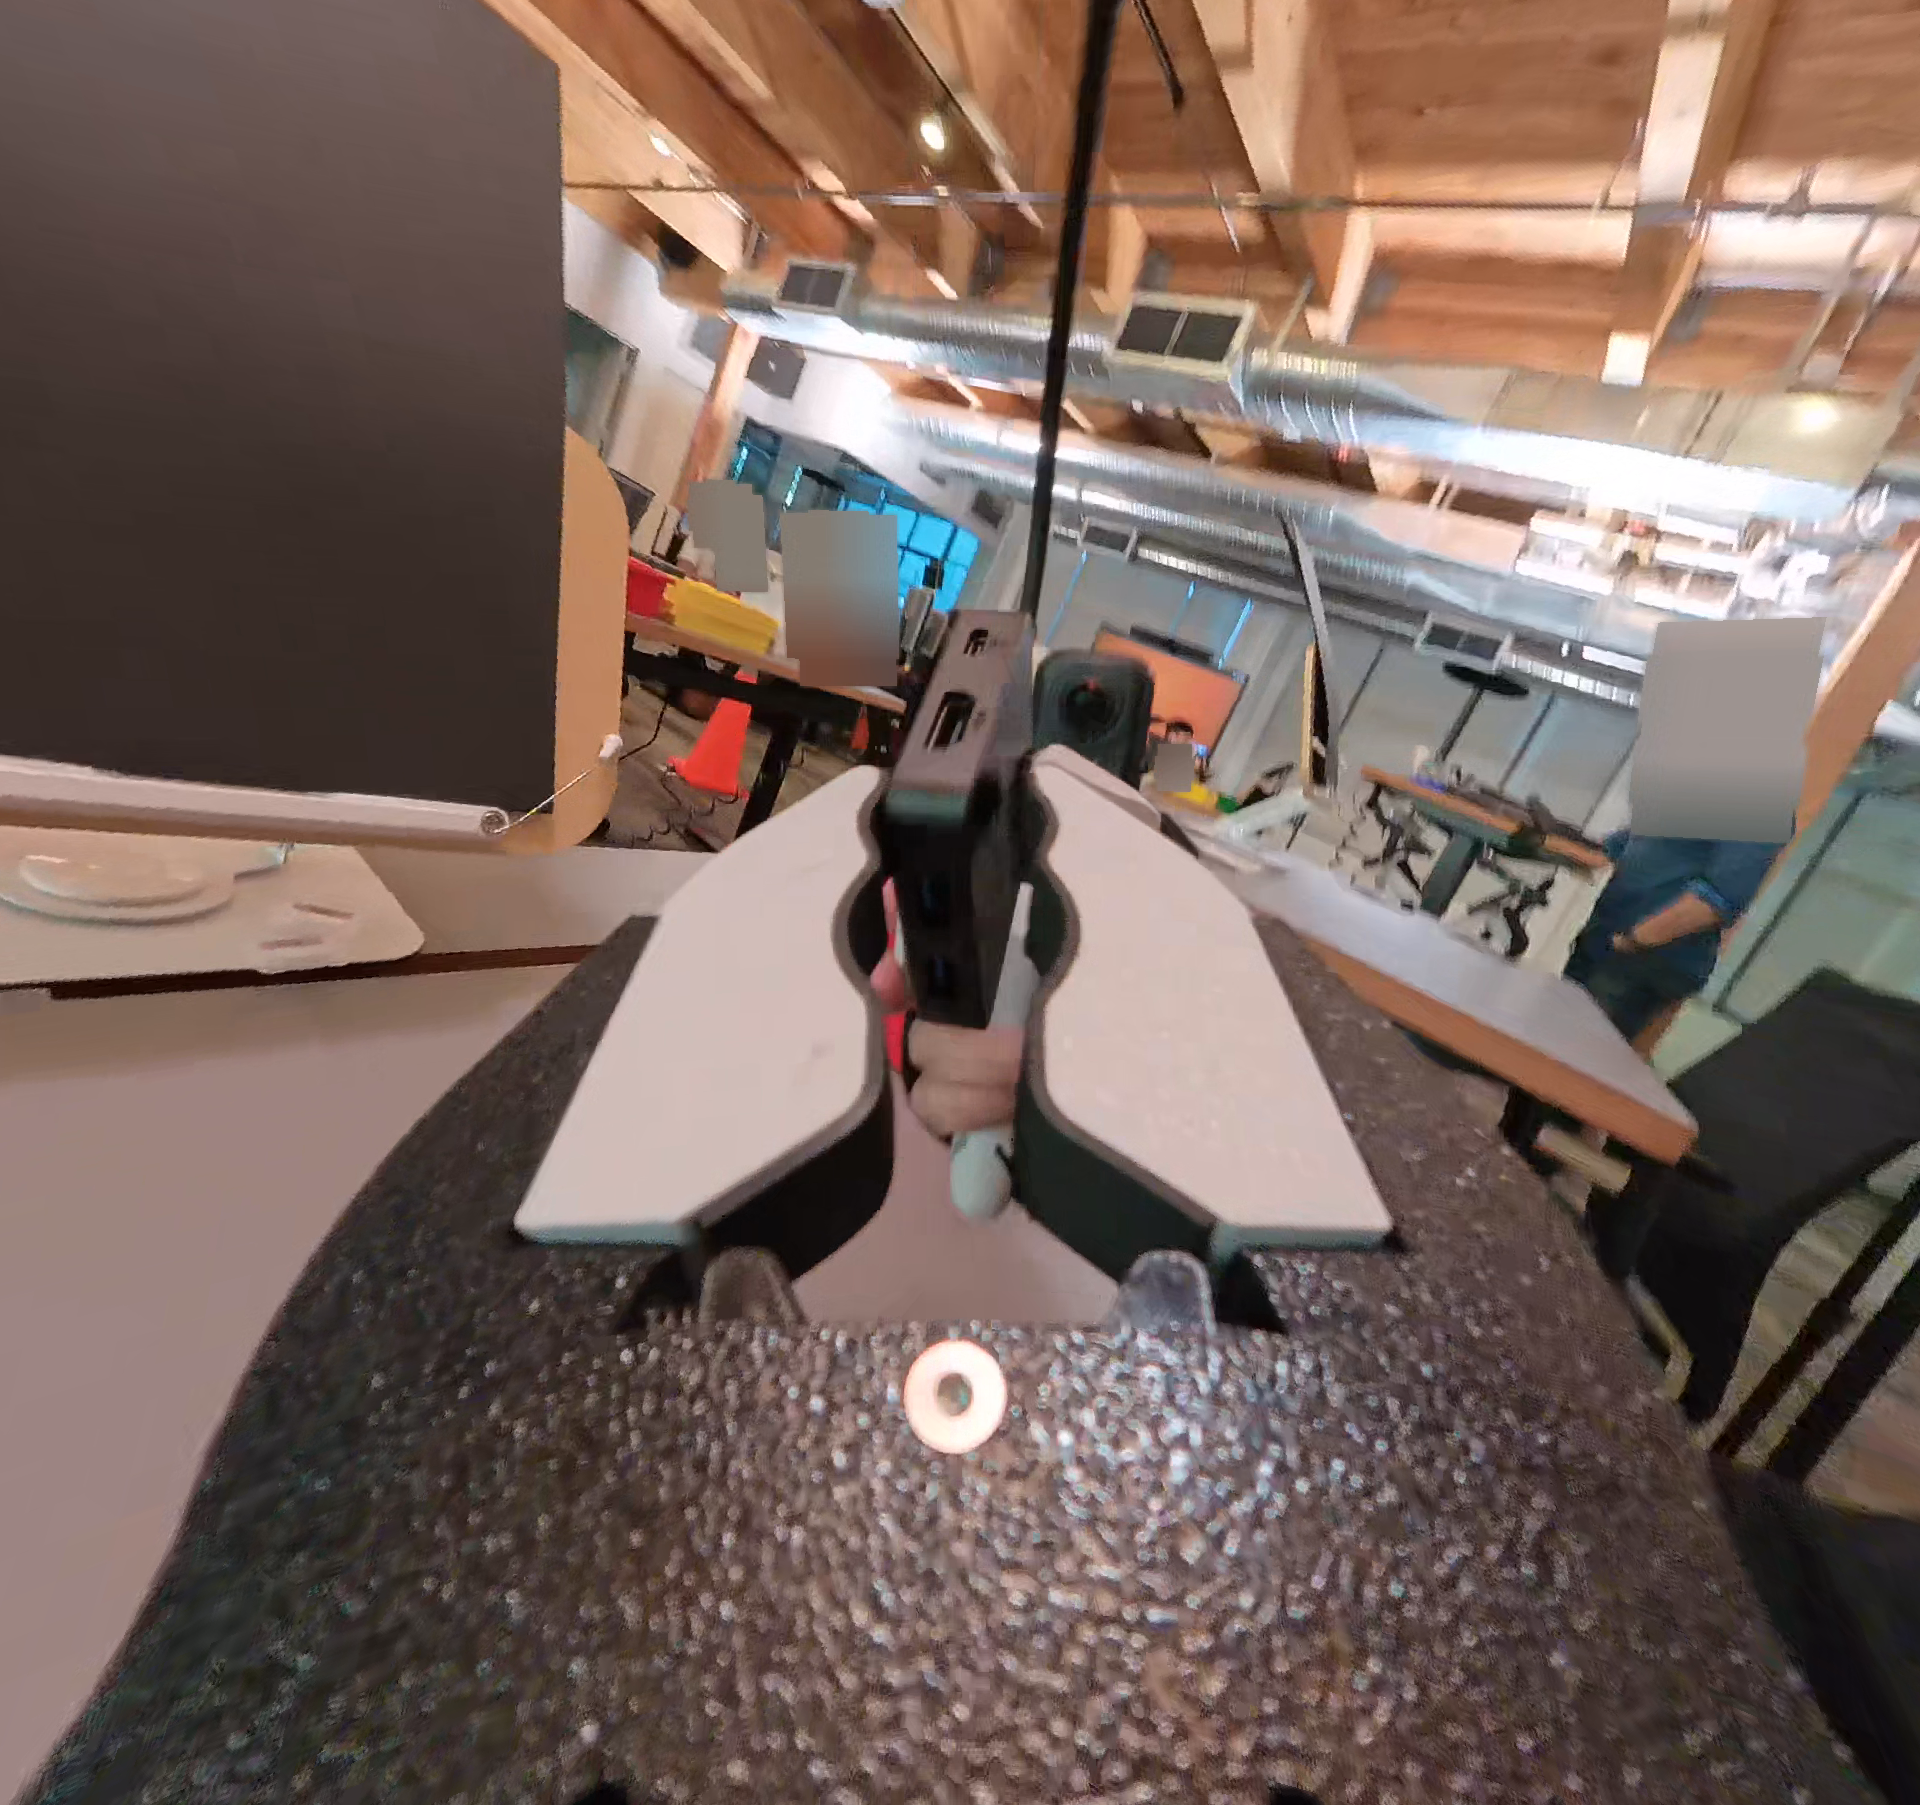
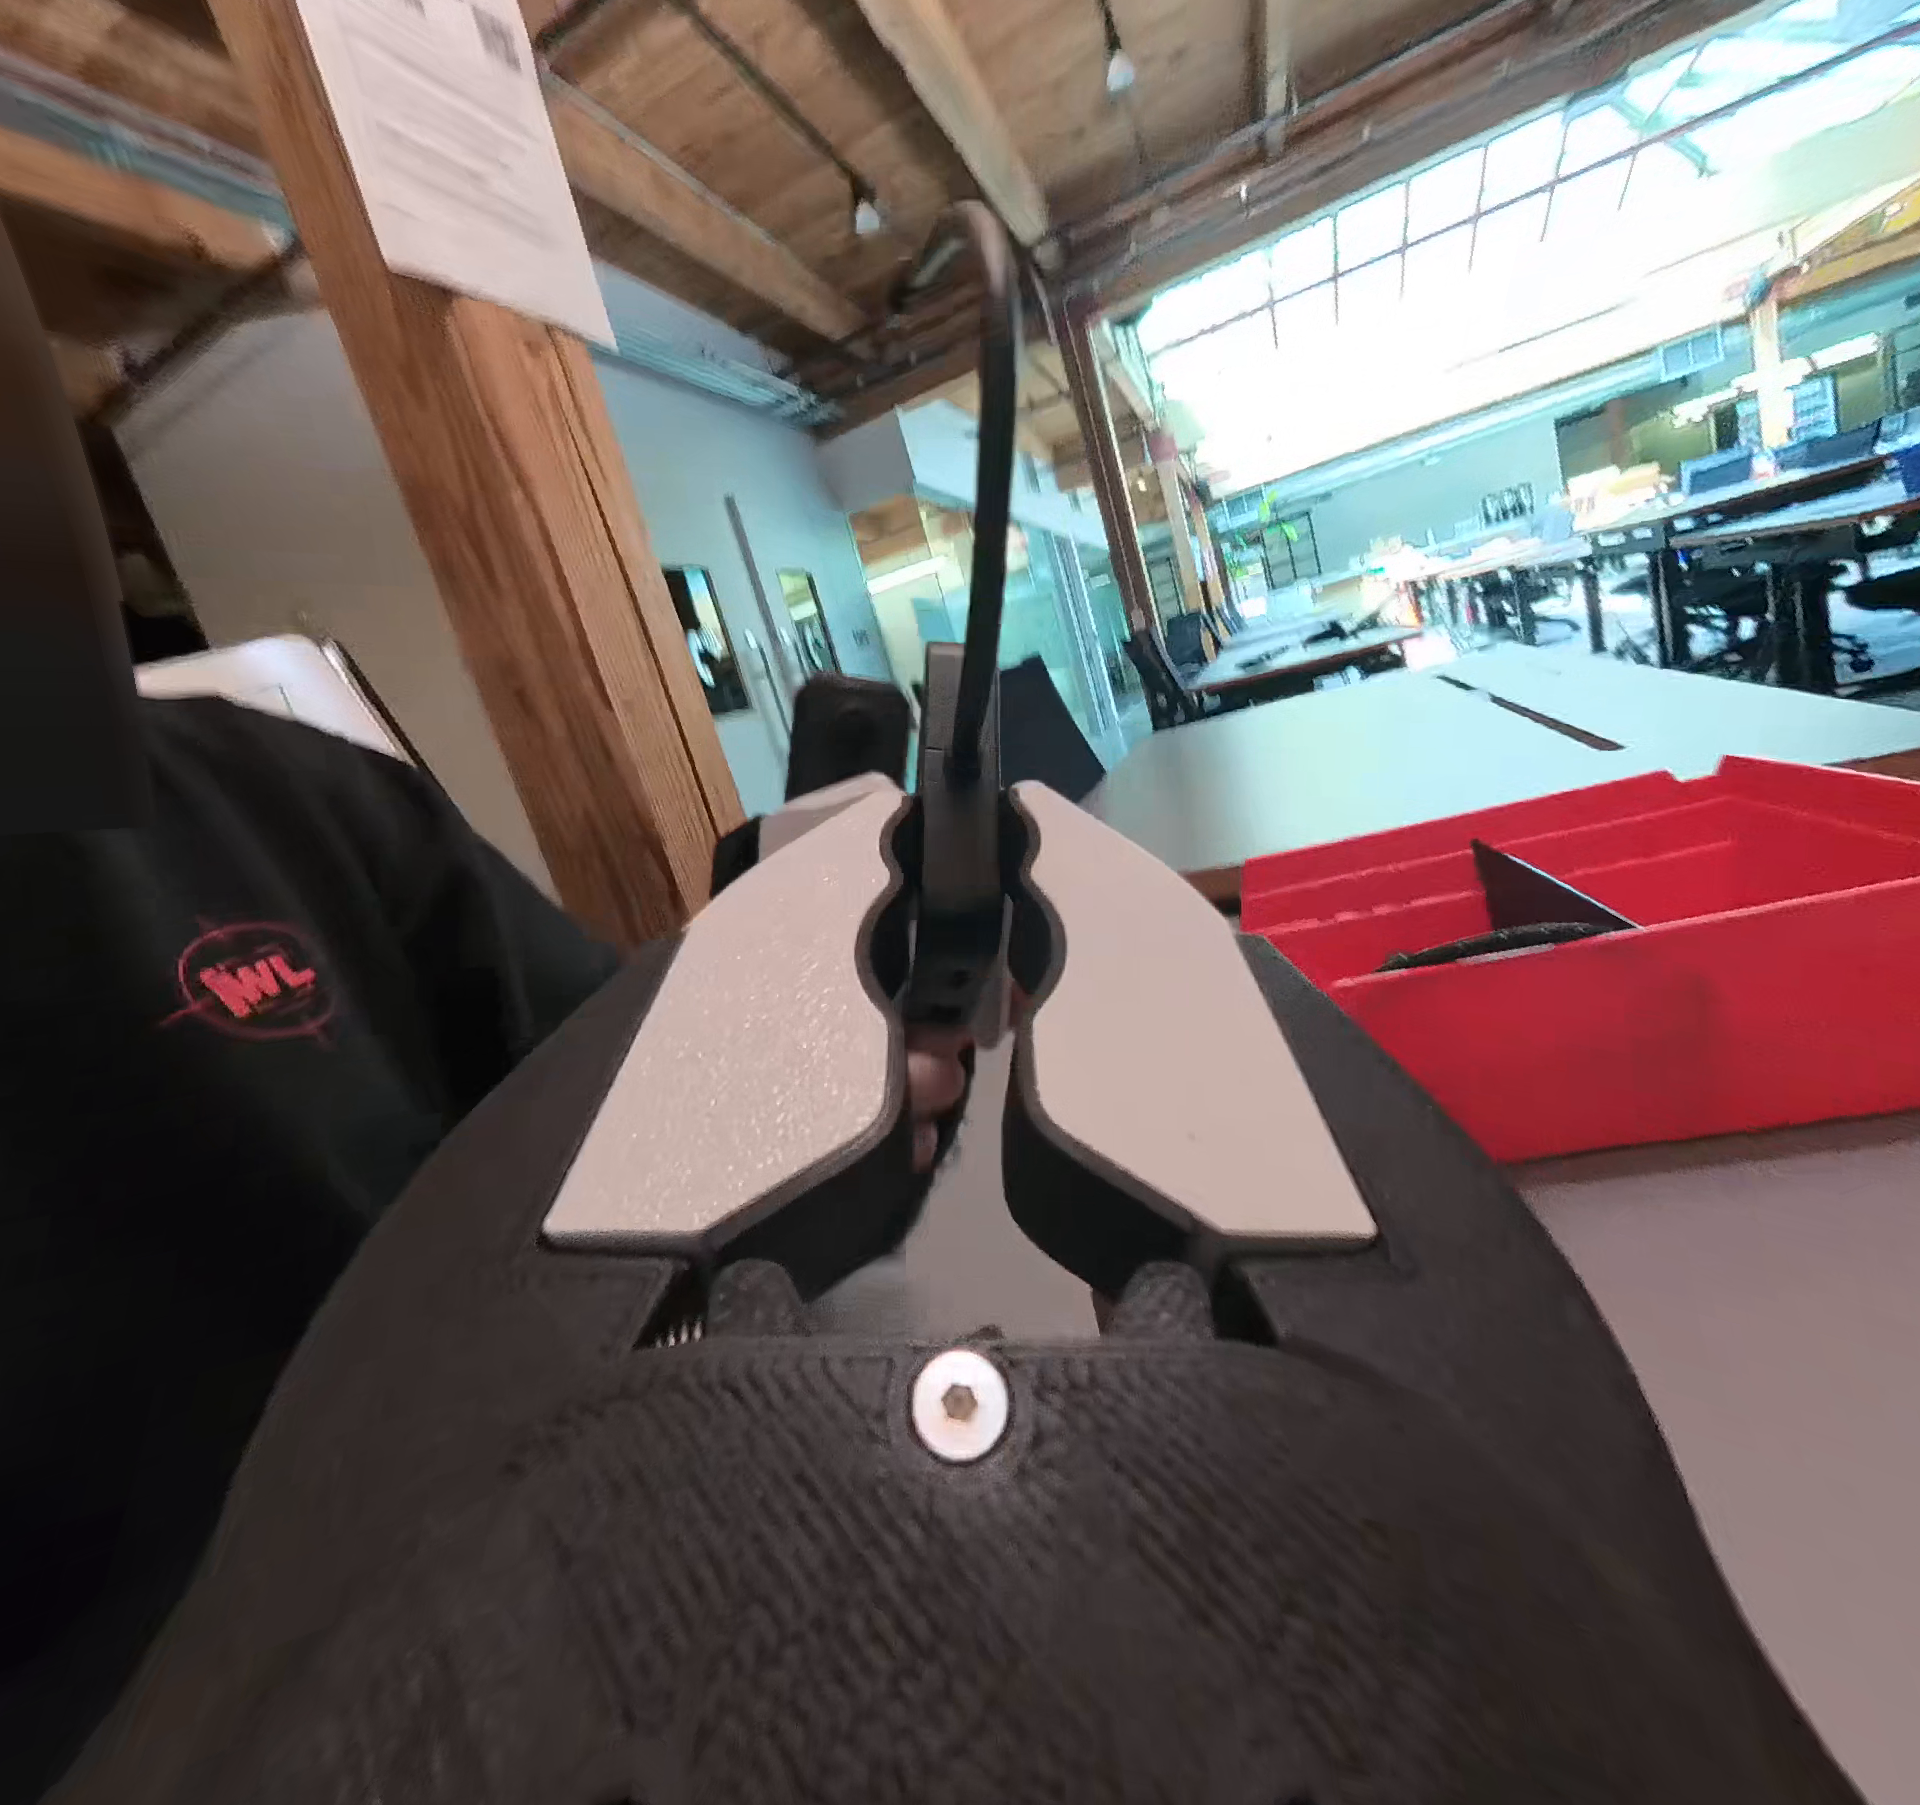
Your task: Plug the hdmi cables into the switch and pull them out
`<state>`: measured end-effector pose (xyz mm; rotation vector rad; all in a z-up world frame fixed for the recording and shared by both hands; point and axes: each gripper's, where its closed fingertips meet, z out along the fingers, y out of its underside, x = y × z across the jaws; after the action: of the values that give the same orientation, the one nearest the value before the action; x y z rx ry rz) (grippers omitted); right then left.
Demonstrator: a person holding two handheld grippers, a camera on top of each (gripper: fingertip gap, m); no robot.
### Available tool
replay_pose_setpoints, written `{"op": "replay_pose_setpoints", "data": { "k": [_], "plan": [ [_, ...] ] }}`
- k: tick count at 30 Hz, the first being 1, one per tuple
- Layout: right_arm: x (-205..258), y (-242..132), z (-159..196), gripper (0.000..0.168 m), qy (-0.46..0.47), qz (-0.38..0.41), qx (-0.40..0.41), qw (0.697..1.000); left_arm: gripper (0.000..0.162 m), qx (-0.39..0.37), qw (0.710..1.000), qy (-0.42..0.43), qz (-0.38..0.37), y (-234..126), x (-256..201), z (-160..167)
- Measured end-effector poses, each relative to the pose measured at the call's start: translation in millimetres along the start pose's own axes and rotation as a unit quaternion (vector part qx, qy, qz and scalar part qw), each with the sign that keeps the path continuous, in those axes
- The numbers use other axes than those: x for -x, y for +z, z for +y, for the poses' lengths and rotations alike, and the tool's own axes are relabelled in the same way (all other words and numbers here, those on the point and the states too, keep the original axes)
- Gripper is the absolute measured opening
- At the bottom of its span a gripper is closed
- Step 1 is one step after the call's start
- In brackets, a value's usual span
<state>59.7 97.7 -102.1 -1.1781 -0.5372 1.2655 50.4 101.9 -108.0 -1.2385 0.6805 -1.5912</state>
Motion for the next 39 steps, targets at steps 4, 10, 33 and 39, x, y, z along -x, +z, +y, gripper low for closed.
{"op": "replay_pose_setpoints", "data": {
  "k": [4,10,33,39],
  "plan": [
    [15.9,-9.9,8.4,0.014,-0.086,-0.02,0.062,0.994,0.026,0.057,0.994,0.069,0.067,-7.7,-15.7,5.9],
    [44.8,-9.6,8.8,0.014,-0.176,-0.079,0.068,0.979,0.014,0.167,0.957,0.18,0.152,-18.4,-34.7,25.6],
    [45.6,7.2,44.0,0.021,-0.247,-0.06,0.153,0.955,0.014,0.194,0.895,0.319,0.244,-30.4,-40.1,16.6],
    [56.4,-8.1,46.3,0.057,-0.049,-0.115,0.146,0.981,0.014,0.194,0.792,0.496,0.299,-46.6,-48.2,18.2]
  ]
}}
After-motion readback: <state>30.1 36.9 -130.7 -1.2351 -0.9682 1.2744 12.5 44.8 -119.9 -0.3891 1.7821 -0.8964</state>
